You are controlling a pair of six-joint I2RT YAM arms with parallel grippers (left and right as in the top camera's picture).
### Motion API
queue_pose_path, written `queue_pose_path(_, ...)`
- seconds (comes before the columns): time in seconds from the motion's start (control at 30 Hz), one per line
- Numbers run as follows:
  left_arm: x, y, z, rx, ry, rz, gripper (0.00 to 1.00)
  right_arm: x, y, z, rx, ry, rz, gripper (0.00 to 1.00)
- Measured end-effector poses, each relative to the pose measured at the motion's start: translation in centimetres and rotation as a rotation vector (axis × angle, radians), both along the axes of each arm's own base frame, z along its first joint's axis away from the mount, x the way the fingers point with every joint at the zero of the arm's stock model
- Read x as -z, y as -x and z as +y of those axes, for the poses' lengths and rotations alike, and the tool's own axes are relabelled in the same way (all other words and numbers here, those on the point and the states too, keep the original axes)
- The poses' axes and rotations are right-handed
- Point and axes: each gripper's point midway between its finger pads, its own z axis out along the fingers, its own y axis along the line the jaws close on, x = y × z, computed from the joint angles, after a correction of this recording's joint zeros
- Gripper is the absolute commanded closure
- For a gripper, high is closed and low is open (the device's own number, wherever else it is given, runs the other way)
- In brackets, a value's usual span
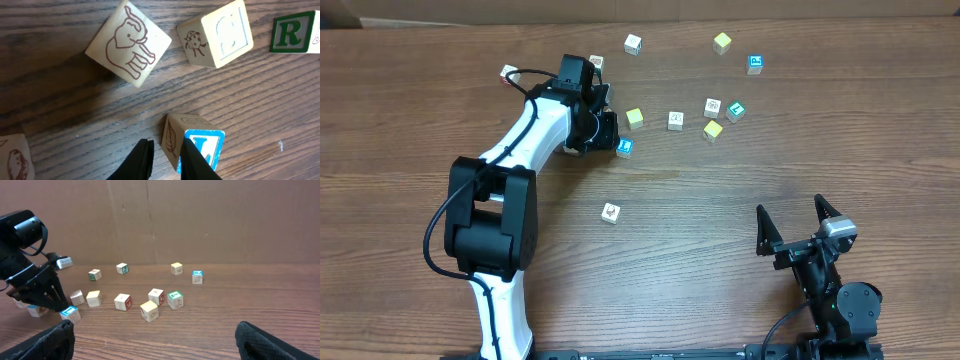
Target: Form a circle
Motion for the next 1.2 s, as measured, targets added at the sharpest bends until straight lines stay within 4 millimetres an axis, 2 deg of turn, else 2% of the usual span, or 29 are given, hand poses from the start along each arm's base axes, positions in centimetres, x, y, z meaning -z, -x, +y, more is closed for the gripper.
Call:
queue_pose_path(0.2,0.0,0.0,0.4,-0.02,-0.014,0.006,0.82,0.0,0.0,0.0,0.0,0.0,0.0,0.0)
queue_pose_path(0.3,0.8,1.5,1.2,-0.032,-0.055,0.076,0.8,0.0,0.0,0.0,0.0,0.0,0.001,0.0)
queue_pose_path(0.4,0.9,1.9,1.5,-0.035,-0.073,0.101,0.78,0.0,0.0,0.0,0.0,0.0,0.0,0.0)
queue_pose_path(0.47,0.0,1.3,1.4,-0.036,-0.074,0.087,0.78,0.0,0.0,0.0,0.0,0.0,0.001,0.0)
queue_pose_path(0.53,-1.7,-0.1,1.1,-0.038,-0.066,0.043,0.76,0.0,0.0,0.0,0.0,0.0,0.001,0.0)
queue_pose_path(0.6,-3.1,-1.2,0.8,-0.039,-0.055,0.003,0.71,0.0,0.0,0.0,0.0,0.0,0.0,0.0)
queue_pose_path(0.67,-3.6,-1.6,0.7,-0.04,-0.051,-0.011,0.63,0.0,0.0,0.0,0.0,0.0,0.0,0.0)
queue_pose_path(0.77,-3.5,-1.3,0.6,-0.041,-0.057,0.001,0.49,0.0,0.0,0.0,0.0,0.0,0.0,0.0)
queue_pose_path(0.87,-3.5,-1.1,0.0,-0.027,-0.061,0.0,0.43,0.0,0.0,0.0,0.0,0.0,0.0,0.0)
queue_pose_path(1.2,-2.1,0.7,-1.9,0.013,-0.163,0.003,0.43,0.0,0.0,0.0,0.0,0.0,0.001,0.0)
